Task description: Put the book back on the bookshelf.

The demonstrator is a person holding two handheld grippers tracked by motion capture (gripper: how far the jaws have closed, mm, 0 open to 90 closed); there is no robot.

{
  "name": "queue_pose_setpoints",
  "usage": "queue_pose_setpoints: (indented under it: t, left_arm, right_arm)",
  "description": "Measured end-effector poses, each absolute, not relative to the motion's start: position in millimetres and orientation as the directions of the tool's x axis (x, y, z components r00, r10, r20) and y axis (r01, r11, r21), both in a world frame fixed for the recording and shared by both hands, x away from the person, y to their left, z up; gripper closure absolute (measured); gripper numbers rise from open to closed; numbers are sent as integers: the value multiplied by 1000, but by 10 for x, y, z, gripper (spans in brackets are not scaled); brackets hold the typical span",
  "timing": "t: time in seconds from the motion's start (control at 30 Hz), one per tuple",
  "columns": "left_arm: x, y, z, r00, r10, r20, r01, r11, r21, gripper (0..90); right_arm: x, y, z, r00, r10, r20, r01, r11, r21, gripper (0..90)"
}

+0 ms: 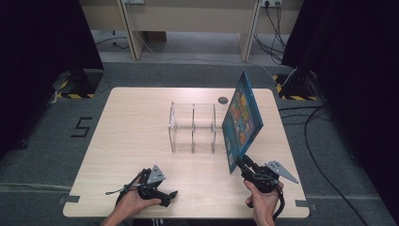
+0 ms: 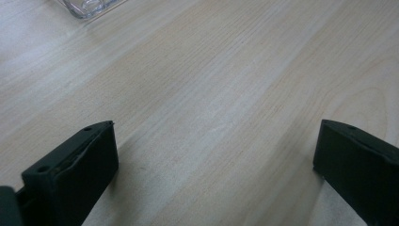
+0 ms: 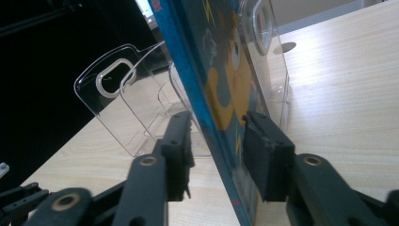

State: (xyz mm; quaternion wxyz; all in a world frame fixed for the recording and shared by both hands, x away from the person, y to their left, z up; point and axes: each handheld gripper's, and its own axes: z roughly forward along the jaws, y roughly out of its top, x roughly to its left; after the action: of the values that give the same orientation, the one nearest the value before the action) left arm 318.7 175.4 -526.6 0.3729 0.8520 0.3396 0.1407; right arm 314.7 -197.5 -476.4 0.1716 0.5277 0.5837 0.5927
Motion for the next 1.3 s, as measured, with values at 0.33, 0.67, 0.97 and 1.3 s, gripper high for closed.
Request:
queue_pose_setpoints:
  t: [0.33,0.67,0.97,1.3]
  left_arm:
    - [3187,1754,-5266,730,683,-14,474,-492,731,0]
    - [3186,1755,-5266,732,681,-14,472,-493,731,0]
    - [3186,1756,-5266,733,680,-14,472,-494,730,0]
    - [3180,1756,-5267,736,677,-14,470,-495,731,0]
  right_arm:
    - [3046,-2027,-4734,-429,826,366,394,-193,898,558]
    - [2999,-2081,-4759,-454,820,348,420,-148,896,452]
    - [2924,-2079,-4822,-485,809,333,443,-102,891,424]
    - [2879,-2090,-4838,-510,794,331,456,-77,887,395]
